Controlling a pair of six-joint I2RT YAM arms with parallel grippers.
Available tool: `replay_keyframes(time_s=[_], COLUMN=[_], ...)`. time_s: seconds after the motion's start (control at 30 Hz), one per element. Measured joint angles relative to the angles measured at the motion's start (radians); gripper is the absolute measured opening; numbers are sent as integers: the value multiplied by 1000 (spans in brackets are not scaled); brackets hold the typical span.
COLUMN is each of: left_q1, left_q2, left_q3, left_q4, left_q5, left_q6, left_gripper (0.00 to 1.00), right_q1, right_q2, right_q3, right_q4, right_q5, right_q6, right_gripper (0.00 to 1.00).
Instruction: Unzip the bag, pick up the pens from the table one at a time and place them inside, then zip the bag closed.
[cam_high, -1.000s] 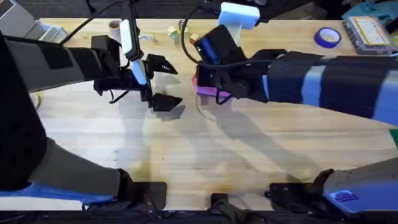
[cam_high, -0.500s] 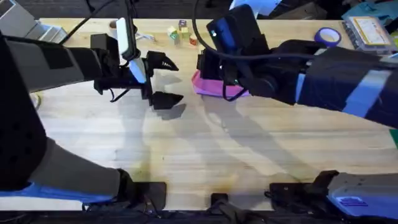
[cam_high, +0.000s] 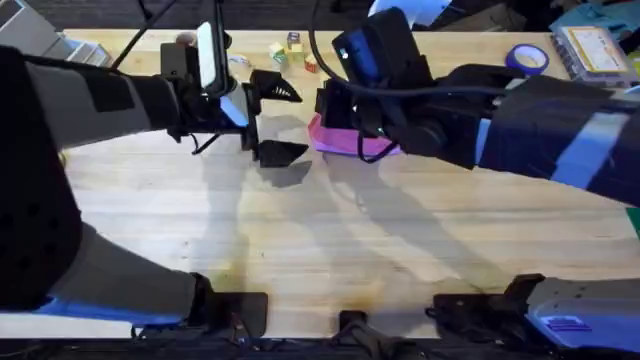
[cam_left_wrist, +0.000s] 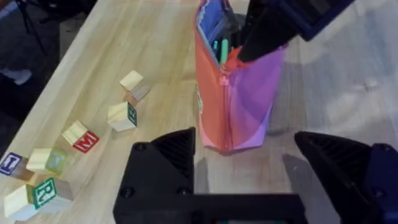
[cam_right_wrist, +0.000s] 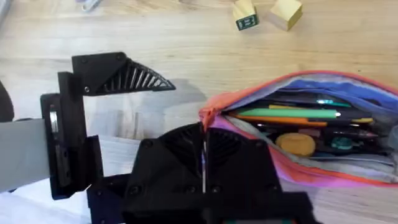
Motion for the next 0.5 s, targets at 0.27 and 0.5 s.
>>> replay_keyframes(time_s=[0.27,0.5], left_q1=[-42,-96], left_q2=[0,0], left_q3=[0,0], left_q4=[93,193], left_q5=[-6,-65], left_q6=[-109,-247], left_gripper=[994,994], right_q1=[0,0], right_q2=[0,0], right_q3=[0,0], right_q4=[0,3], right_q5=[0,0], right_q6=[0,0], right_gripper=[30,30])
